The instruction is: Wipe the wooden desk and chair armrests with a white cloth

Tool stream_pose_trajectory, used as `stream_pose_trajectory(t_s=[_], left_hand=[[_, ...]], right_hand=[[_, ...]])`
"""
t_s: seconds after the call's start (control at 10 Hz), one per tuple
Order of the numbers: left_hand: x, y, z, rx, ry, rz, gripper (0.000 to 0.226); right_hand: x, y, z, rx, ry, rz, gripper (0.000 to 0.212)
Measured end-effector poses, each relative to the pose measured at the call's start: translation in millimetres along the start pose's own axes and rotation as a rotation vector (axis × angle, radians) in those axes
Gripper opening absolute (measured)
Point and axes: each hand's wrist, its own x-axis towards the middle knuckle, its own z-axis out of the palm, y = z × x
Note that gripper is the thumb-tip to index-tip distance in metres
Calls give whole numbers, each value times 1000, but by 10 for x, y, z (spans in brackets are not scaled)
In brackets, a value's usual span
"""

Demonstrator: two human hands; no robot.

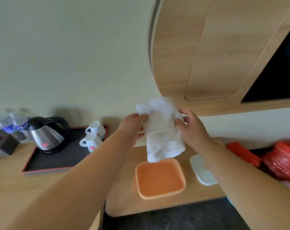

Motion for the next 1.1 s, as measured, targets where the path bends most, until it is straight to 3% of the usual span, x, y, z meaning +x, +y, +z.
stream_pose_trajectory(t_s=[0.5,0.7,0.9,1.0,1.1], left_hand=[[906,-2855,-74,-84,247,-397,23],[1227,-3310,-105,-30,282,-423,38],[1383,-3542,-184,242,381,-485,74],[1341,-3437,-206,275,355,-460,73],[1203,-3142,-163,309,392,-437,65]], right_hand=[[23,2816,881,-124,-283,283,24],[207,3426,1125,-158,-362,362,25],[247,3749,1264,-315,-385,468,43],[253,3682,1208,-328,-396,439,41],[254,3470,1066,-317,-370,404,19]])
